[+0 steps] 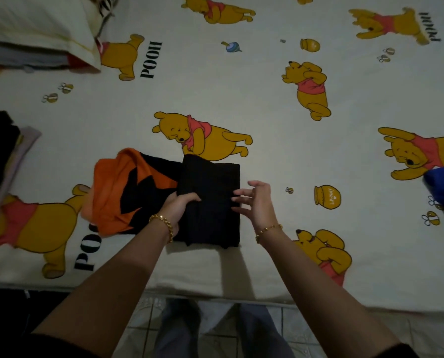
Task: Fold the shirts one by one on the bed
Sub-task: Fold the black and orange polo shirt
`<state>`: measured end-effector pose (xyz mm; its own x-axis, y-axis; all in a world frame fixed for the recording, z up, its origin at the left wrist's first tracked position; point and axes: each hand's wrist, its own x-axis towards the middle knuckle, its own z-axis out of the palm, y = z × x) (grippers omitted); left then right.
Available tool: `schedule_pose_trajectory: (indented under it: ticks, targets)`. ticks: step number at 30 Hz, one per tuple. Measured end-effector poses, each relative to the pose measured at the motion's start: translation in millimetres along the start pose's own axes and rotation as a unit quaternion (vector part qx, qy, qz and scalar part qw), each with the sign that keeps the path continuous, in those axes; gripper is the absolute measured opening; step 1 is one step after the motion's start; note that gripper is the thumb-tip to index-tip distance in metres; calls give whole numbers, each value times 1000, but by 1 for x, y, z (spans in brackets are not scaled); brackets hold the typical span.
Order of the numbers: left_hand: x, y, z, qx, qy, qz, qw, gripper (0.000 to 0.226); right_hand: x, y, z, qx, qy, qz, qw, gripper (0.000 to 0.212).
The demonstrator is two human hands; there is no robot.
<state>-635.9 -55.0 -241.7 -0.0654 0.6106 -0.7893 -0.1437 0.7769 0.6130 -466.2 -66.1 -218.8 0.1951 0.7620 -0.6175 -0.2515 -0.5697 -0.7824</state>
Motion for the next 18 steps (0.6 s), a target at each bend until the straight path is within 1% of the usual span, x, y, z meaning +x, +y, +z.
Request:
schedule_pose_trajectory:
  ticks: [2,3,4,9,11,14,16,18]
  targets:
    - [1,11,-28,12,12,6,1000,40,8,14,7,-120,48,-25,991,15]
    - [3,17,-44,29,17,11,999,42,11,20,12,-162,59,-26,985,15]
    - [6,23,-61,49,23,17,998,45,14,26,19,-183,57,-15,981,20]
    - [27,48,-137,144,49,41,988,49,23,45,67,-173,9,67,983,69]
    - [35,50,-154,193,65,54,978,52,25,50,87,-166,20,80,983,78]
    - [46,44,-167,252,89,67,961,52,28,47,105,-187,20,109,976,73]
    - [50,40,-169,260,91,65,959,52,31,43,108,-193,-3,145,970,64]
    - [51,38,-166,258,83,61,961,54,33,40,108,-174,-19,158,972,51]
